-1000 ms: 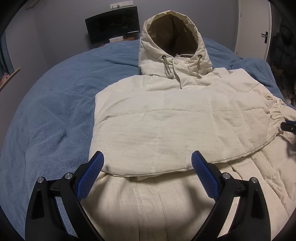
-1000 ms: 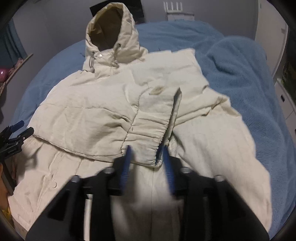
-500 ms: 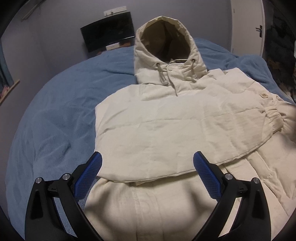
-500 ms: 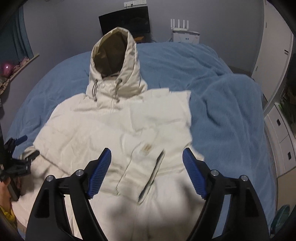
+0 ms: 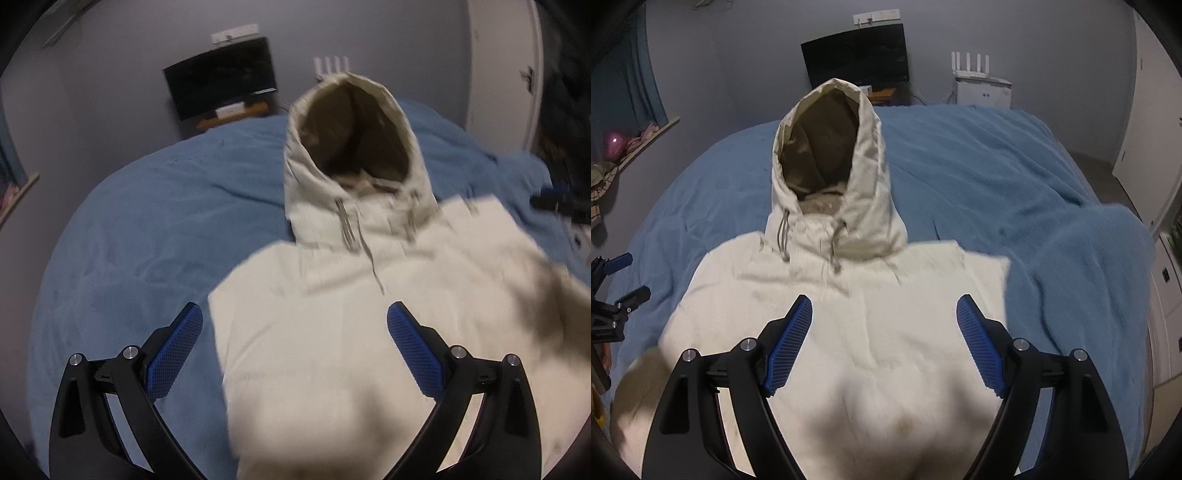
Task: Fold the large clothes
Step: 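Move the right tool to the hood and grasp its rim, then grasp the hood edge with the left tool while the right tool holds the rim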
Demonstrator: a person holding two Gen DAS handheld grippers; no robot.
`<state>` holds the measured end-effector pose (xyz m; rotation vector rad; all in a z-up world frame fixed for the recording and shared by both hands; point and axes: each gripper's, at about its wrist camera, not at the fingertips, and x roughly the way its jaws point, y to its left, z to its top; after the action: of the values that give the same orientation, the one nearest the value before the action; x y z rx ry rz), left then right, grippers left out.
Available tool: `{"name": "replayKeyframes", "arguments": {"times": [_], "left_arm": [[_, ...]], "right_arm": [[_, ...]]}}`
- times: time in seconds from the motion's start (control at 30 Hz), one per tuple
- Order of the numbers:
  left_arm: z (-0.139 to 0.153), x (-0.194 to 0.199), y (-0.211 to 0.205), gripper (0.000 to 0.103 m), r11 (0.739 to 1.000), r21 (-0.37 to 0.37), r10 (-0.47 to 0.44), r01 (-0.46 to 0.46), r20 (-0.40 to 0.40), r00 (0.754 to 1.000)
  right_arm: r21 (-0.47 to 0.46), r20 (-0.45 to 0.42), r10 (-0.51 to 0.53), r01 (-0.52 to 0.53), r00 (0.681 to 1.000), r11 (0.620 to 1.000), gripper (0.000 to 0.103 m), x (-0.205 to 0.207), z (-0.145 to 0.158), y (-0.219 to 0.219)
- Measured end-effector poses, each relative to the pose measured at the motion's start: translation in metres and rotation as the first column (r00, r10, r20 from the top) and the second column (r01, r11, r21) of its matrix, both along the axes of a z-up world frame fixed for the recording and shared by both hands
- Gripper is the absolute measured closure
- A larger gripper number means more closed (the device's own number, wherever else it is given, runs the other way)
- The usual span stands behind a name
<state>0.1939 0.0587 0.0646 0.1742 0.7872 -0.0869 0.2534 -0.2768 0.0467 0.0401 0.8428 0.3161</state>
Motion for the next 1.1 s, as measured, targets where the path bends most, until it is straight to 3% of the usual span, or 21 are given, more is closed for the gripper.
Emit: {"name": "replayKeyframes", "arguments": {"times": [0.13, 0.33, 0.43, 0.7, 0.77, 0.83, 0.93, 1.1], "left_arm": [[-0.019, 0.030, -0.002, 0.007, 0.996, -0.079, 0.050, -0.049, 0.009, 0.999], [-0.071, 0.049, -0.012, 0.007, 0.997, -0.030, 0.075, -0.075, 0.000, 0.997], [-0.090, 0.053, -0.006, 0.007, 0.996, -0.040, 0.078, -0.078, -0.017, 0.997], [-0.103, 0.062, 0.010, 0.007, 0.987, -0.125, 0.096, -0.100, -0.032, 0.995], [-0.106, 0.064, 0.009, 0.007, 0.987, -0.126, 0.093, -0.097, -0.036, 0.995], [-0.108, 0.067, 0.007, 0.007, 0.989, -0.117, 0.091, -0.095, -0.043, 0.995], [-0.108, 0.067, 0.006, 0.007, 0.990, -0.110, 0.089, -0.093, -0.035, 0.995], [-0.090, 0.083, 0.004, 0.007, 0.988, -0.139, 0.056, -0.059, -0.026, 0.998]], "right_arm": [[0.019, 0.016, -0.008, 0.008, 1.000, 1.000, 0.026, 0.037, -0.009, 0.023], [0.043, 0.019, -0.029, 0.028, 0.999, 0.999, 0.026, 0.085, -0.027, 0.045], [0.060, 0.028, -0.043, 0.042, 0.999, 0.997, 0.026, 0.112, -0.033, 0.055], [0.114, 0.056, -0.111, 0.104, 0.992, 0.988, 0.027, 0.179, -0.035, 0.069], [0.096, 0.070, -0.103, 0.096, 0.992, 0.991, 0.036, 0.189, -0.035, 0.073], [0.050, 0.088, -0.074, 0.070, 0.993, 0.996, 0.088, 0.192, -0.036, 0.079], [0.031, 0.133, -0.045, 0.041, 0.990, 0.999, 0.096, 0.179, -0.033, 0.078], [-0.041, 0.239, 0.043, -0.034, 0.970, 0.999, 0.098, 0.129, -0.025, 0.072]]}}
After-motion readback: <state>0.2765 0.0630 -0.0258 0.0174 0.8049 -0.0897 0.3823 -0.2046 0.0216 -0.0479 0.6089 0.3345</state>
